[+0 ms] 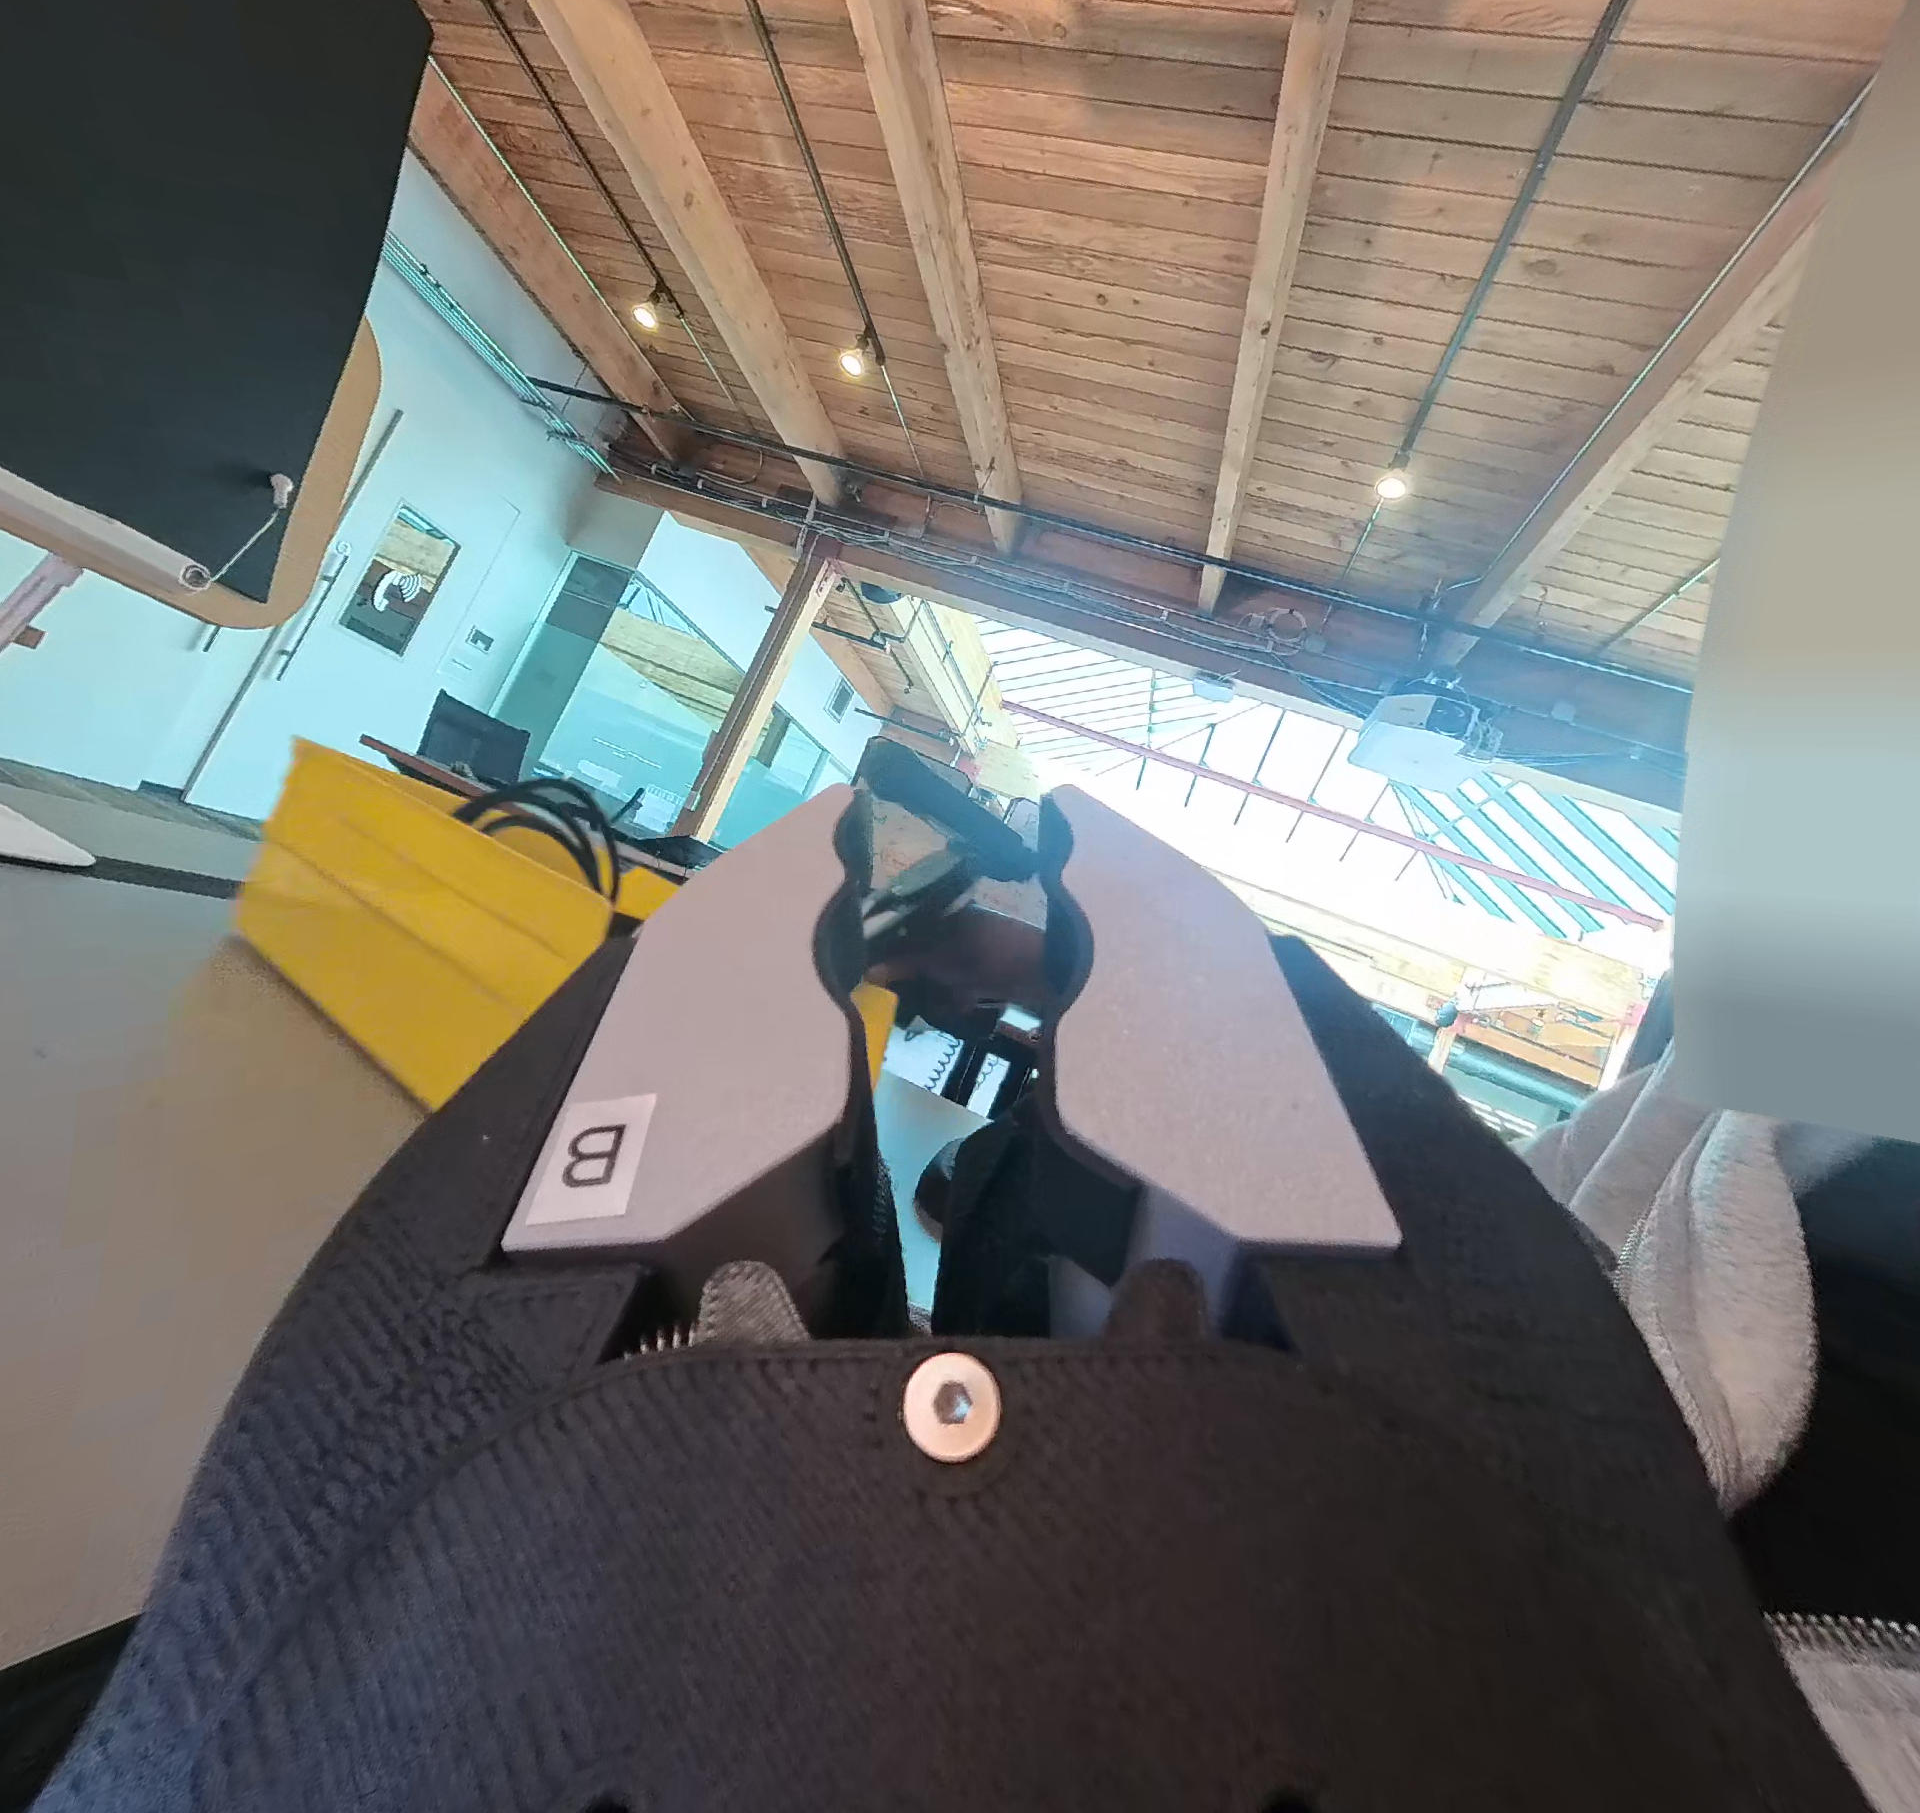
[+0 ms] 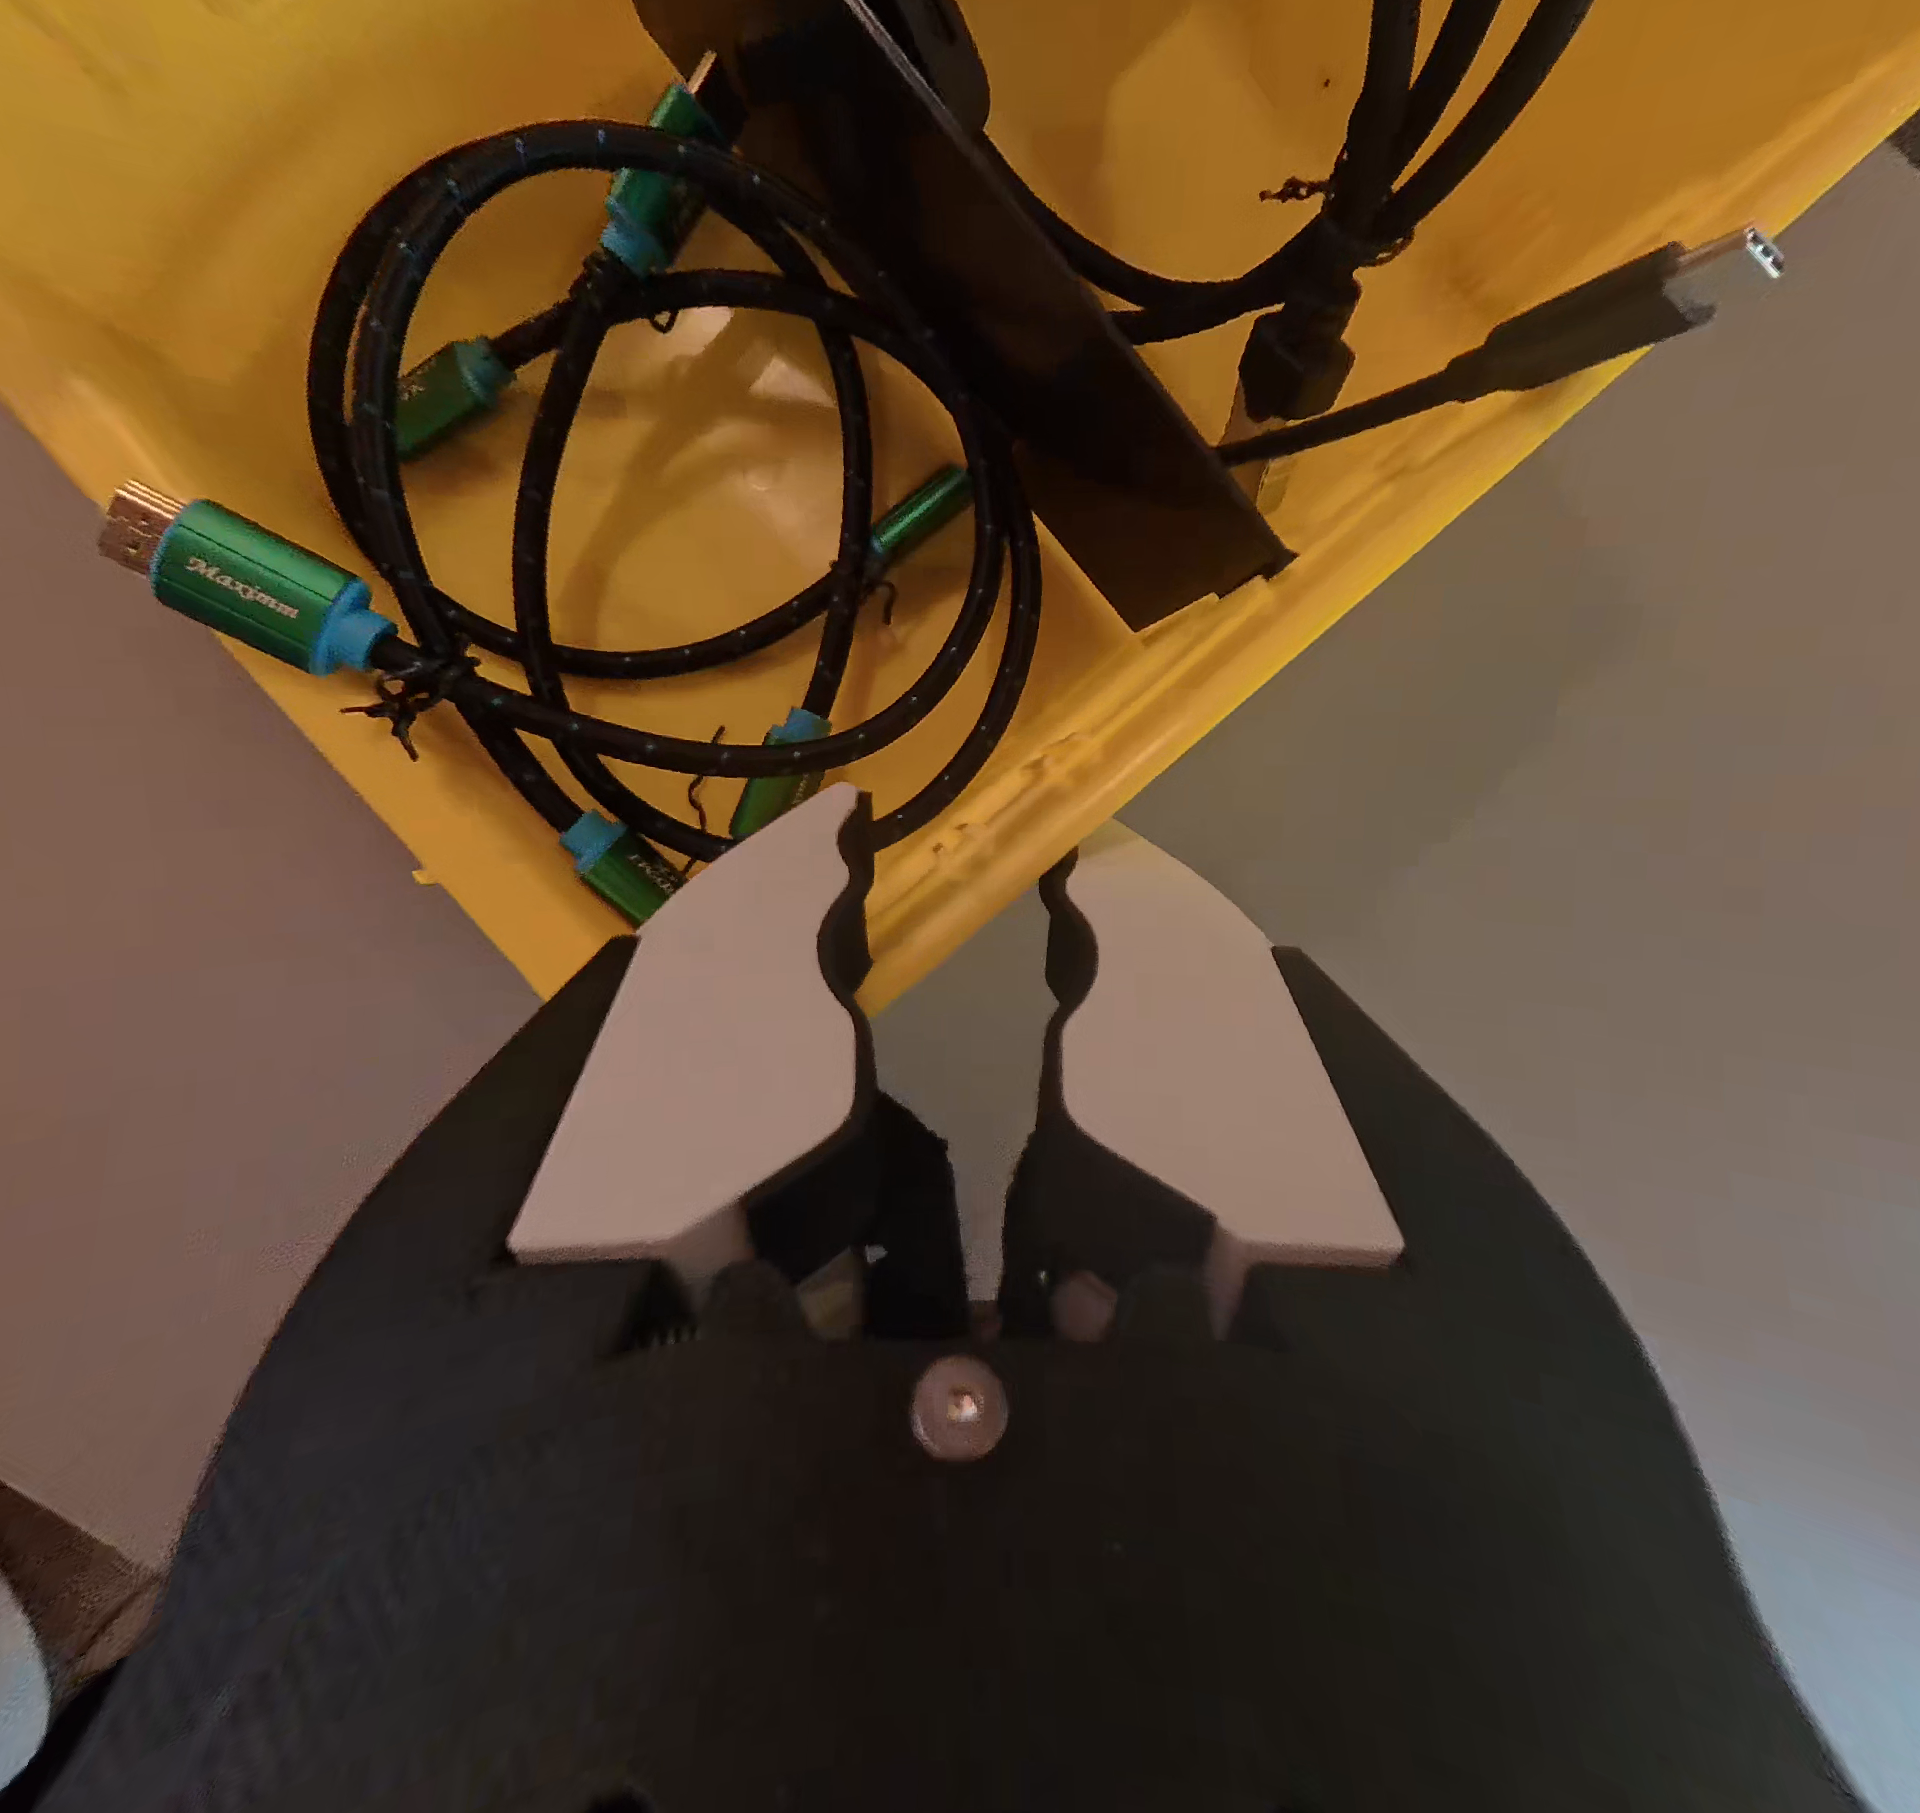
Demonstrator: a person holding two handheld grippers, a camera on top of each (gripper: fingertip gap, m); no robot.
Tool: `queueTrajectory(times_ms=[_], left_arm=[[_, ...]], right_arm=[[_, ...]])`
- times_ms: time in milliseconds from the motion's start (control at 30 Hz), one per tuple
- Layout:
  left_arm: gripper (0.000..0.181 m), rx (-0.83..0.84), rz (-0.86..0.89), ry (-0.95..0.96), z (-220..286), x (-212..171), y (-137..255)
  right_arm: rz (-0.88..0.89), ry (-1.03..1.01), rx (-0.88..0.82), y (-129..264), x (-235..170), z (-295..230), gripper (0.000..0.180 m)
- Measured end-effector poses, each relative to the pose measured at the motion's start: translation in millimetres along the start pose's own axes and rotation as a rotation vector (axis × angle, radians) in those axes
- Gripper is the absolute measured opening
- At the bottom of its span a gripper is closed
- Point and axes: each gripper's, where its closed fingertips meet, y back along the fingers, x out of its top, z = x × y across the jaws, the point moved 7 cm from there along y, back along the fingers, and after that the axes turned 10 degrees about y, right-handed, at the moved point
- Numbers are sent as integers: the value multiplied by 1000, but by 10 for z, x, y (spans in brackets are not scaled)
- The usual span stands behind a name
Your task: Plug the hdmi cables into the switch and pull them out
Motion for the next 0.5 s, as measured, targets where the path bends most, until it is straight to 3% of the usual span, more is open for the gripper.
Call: queueTrajectory(times_ms=[33, 233, 500], left_arm=[[29, -3, 1, 1, 2, 1, 2], [29, -22, 14, -16, 33, 8, 14], [29, -50, 19, -23, 64, 15, 27]], right_arm=[[8, 26, 19, -62, 132, -106, 32], [93, 91, 152, -435, 918, -751, 35], [316, -34, 356, -899, 1782, -1453, 42]])
